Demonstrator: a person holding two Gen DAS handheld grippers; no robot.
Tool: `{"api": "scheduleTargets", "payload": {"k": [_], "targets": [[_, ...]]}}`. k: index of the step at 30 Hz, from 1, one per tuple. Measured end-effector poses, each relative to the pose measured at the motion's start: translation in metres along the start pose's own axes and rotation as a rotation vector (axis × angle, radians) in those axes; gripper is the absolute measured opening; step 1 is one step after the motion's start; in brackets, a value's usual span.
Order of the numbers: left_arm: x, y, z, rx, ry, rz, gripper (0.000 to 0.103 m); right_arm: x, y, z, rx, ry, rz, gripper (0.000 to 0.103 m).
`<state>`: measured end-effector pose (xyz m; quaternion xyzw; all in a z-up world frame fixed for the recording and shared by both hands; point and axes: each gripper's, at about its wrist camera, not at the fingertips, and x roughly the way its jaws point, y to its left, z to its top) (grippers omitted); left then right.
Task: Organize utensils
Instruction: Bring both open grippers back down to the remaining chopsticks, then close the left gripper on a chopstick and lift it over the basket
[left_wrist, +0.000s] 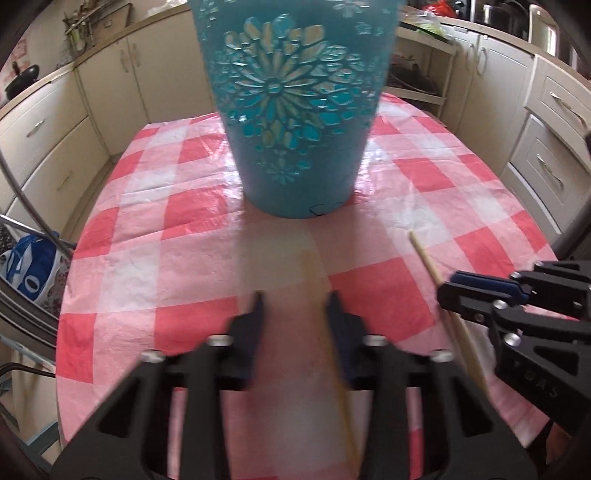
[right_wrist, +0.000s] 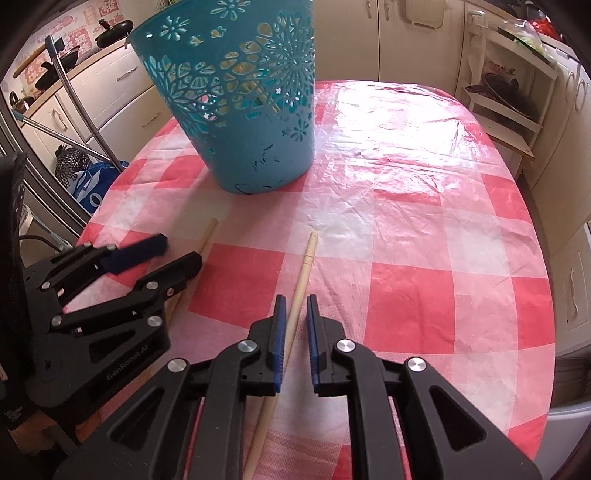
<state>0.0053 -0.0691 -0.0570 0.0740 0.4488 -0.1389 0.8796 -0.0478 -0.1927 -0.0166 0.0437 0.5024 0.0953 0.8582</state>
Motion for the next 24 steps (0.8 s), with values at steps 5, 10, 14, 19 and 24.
{"api": "scheduleTargets", "payload": {"k": [5,10,14,19,24], "targets": [[-0.005,0.0,-0.002,-0.008,0.007,-0.033,0.004,0.001,0.001,0.001,0.003,-0.009,-0.002,0.012],[-0.02,0.008,0.002,-0.022,-0.028,-0.04,0.004,0.001,0.001,0.001,0.007,-0.007,0.009,0.012],[-0.014,0.011,0.004,-0.018,-0.001,-0.037,0.004,0.001,0.003,0.001,-0.002,-0.009,0.0,0.012],[-0.003,0.008,-0.001,0.024,0.03,-0.052,0.004,0.001,0.005,0.001,-0.018,-0.012,-0.008,0.009],[-0.019,0.021,0.003,-0.012,-0.018,-0.118,0.004,0.002,0.004,0.002,-0.017,-0.01,-0.002,0.008]]}}
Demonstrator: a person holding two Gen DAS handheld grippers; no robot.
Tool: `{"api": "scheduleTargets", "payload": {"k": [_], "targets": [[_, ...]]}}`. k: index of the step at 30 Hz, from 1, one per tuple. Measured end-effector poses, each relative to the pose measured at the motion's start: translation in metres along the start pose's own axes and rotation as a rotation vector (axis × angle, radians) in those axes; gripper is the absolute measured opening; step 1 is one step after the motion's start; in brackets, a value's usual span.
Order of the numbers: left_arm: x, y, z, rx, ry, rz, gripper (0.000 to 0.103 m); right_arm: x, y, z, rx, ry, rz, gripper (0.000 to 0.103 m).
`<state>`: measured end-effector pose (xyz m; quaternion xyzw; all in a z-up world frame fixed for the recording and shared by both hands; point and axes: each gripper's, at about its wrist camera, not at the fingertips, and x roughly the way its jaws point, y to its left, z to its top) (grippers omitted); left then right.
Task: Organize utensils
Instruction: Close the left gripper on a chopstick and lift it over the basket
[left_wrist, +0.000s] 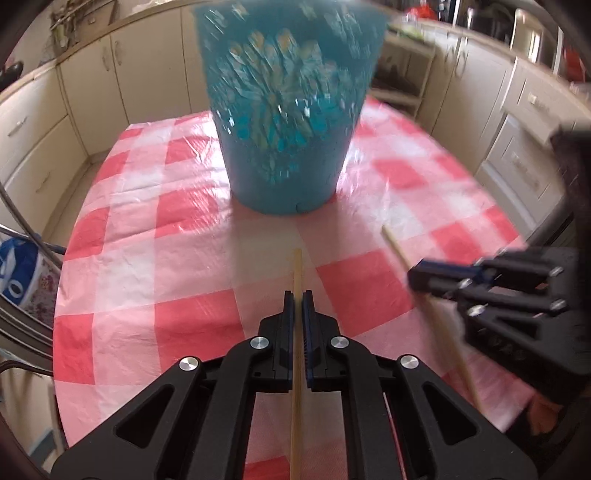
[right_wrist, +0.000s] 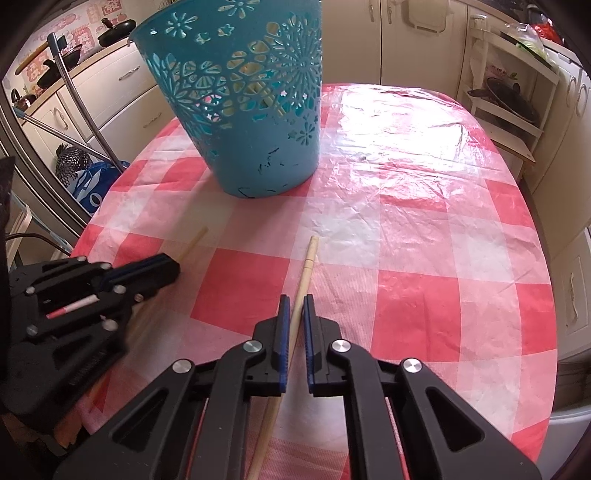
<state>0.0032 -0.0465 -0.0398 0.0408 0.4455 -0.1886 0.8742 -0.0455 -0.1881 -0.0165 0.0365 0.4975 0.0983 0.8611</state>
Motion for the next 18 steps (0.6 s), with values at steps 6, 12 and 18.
{"api": "scheduleTargets", "payload": {"k": [6,12,18], "targets": [[-0.061,0.038,0.024,-0.125,-0.211,-0.144,0.004,0.001,0.001,0.001,0.003,0.005,0.016,0.008],[-0.111,0.057,0.07,-0.168,-0.425,-0.198,0.004,0.004,0.005,0.004,0.009,0.011,0.03,0.008],[-0.121,0.05,0.128,-0.179,-0.554,-0.216,0.004,0.005,0.005,0.005,0.009,0.012,0.032,0.008]]}}
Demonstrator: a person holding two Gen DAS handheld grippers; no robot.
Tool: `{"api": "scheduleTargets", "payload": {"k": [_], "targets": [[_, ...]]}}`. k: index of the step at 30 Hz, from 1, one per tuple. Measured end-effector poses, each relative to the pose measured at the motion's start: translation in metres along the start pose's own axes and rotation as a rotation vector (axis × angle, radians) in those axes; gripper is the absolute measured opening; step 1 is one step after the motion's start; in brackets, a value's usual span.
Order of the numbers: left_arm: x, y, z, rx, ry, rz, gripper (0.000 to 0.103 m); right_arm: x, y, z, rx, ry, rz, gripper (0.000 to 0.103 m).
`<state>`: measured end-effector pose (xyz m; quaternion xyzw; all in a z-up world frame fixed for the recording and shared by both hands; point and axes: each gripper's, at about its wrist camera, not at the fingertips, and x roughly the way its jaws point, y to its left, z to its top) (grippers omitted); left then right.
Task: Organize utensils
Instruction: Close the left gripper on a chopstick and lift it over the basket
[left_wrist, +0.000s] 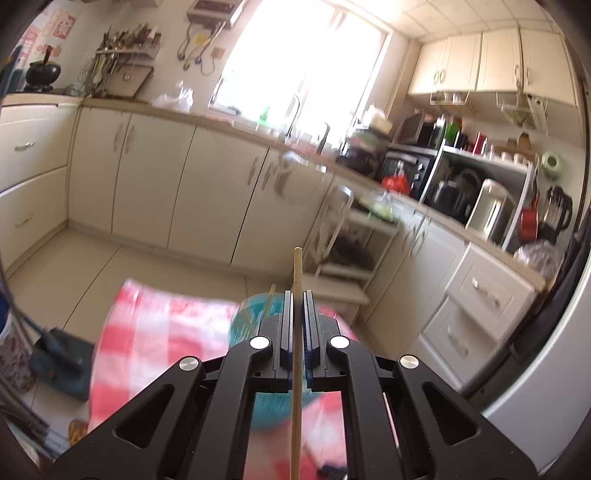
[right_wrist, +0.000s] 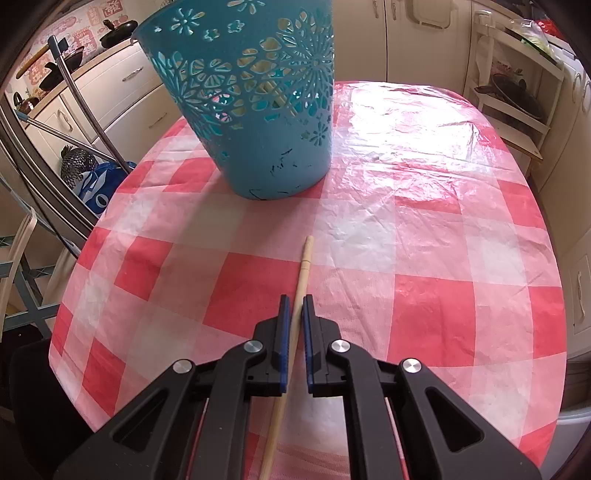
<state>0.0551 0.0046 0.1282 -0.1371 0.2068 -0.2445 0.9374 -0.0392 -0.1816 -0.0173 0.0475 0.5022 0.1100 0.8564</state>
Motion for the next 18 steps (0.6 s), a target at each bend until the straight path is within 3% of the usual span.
{"api": "scheduleTargets", "payload": {"k": [4,8,13,18], "targets": [[0.015,-0.011,0.032,-0.021,-0.101,0.011,0.004,0.001,0.0,0.001,-0.005,0.001,0.0,0.008],[0.042,-0.014,0.05,-0.046,-0.185,0.072,0.004,0.002,0.001,0.002,-0.014,0.002,0.001,0.008],[0.078,-0.012,0.049,-0.042,-0.186,0.126,0.004,0.003,0.002,0.003,-0.026,0.003,0.002,0.008],[0.088,-0.004,0.037,-0.042,-0.18,0.145,0.004,0.005,0.003,0.004,-0.033,0.005,0.0,0.008]]}}
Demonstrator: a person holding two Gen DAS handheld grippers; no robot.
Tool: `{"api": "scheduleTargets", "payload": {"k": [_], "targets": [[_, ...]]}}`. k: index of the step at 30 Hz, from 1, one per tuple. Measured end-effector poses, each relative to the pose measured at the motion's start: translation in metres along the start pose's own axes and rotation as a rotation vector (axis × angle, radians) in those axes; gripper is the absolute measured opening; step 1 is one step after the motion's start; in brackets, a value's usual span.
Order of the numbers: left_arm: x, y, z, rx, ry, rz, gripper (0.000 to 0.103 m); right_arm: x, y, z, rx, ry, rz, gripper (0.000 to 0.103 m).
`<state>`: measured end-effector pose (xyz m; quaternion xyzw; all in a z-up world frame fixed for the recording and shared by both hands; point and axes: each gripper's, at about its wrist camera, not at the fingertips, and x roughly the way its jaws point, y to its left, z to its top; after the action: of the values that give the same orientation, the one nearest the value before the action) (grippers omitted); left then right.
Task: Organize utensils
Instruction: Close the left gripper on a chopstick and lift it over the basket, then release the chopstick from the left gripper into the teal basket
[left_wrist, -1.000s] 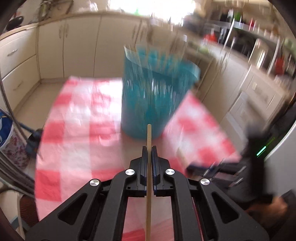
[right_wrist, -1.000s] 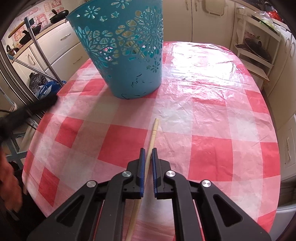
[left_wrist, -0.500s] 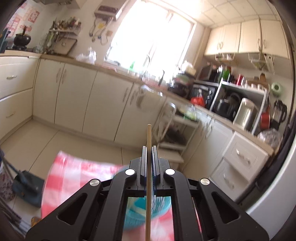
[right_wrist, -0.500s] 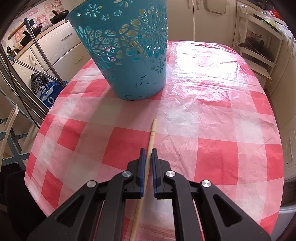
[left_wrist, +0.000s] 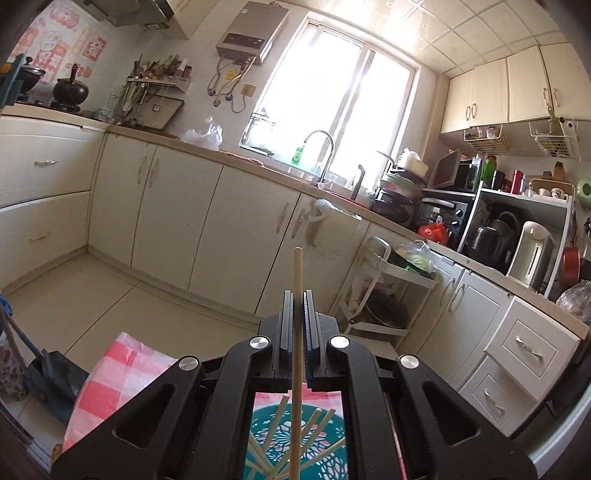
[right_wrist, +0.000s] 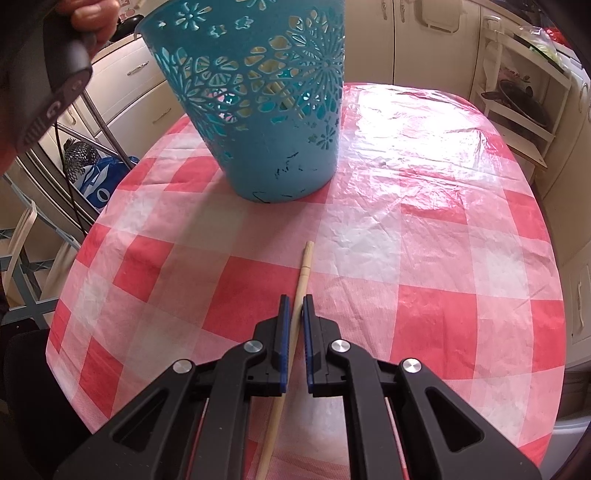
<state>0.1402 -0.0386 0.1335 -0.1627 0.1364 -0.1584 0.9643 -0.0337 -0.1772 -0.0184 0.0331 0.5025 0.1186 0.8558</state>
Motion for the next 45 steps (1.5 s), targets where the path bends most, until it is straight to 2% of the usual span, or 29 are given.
{"api": "scheduleTargets", "payload": {"k": [6,14,16,17,18,19,20,21,24,31,35,39,45], "targets": [[0.0,0.011,-0.005,-0.022,-0.012,0.015,0.004,0.001,0.002,0.001,-0.008,-0.001,-0.009,0.008],[-0.013,0.017,-0.018,0.003,0.037,0.009,0.007,0.002,0.003,0.001,-0.023,0.001,-0.014,0.008],[-0.024,0.021,-0.025,0.007,0.053,0.02,0.015,0.001,0.003,0.001,-0.021,0.002,-0.011,0.008],[-0.032,0.024,-0.03,0.011,0.059,0.035,0.028,0.001,0.003,0.001,-0.021,0.003,-0.01,0.008],[-0.04,0.026,-0.035,0.018,0.068,0.058,0.046,0.001,0.002,0.001,-0.021,0.004,-0.01,0.008],[-0.048,0.028,-0.04,0.022,0.072,0.081,0.055,0.001,0.002,0.001,-0.021,0.004,-0.009,0.008],[-0.056,0.03,-0.045,0.024,0.072,0.106,0.069,0.001,0.001,0.001,-0.02,0.005,-0.008,0.008],[-0.068,0.034,-0.052,0.029,0.068,0.135,0.076,0.001,0.001,0.001,-0.018,0.005,-0.006,0.008],[-0.089,0.044,-0.071,0.051,0.093,0.176,0.087,0.0,0.001,-0.001,-0.02,0.003,-0.004,0.008],[-0.095,0.074,-0.136,0.084,0.306,0.26,0.09,-0.001,-0.002,-0.003,0.003,-0.013,0.008,0.006],[-0.091,0.079,-0.158,0.105,0.368,0.271,0.094,-0.003,-0.018,-0.002,0.091,-0.009,0.088,0.006],[-0.08,0.083,-0.17,0.083,0.447,0.28,0.095,-0.011,-0.028,0.001,0.157,-0.044,0.187,0.006],[-0.065,0.085,-0.179,0.088,0.525,0.365,0.095,-0.029,-0.04,0.007,0.239,-0.119,0.33,0.006]]}}
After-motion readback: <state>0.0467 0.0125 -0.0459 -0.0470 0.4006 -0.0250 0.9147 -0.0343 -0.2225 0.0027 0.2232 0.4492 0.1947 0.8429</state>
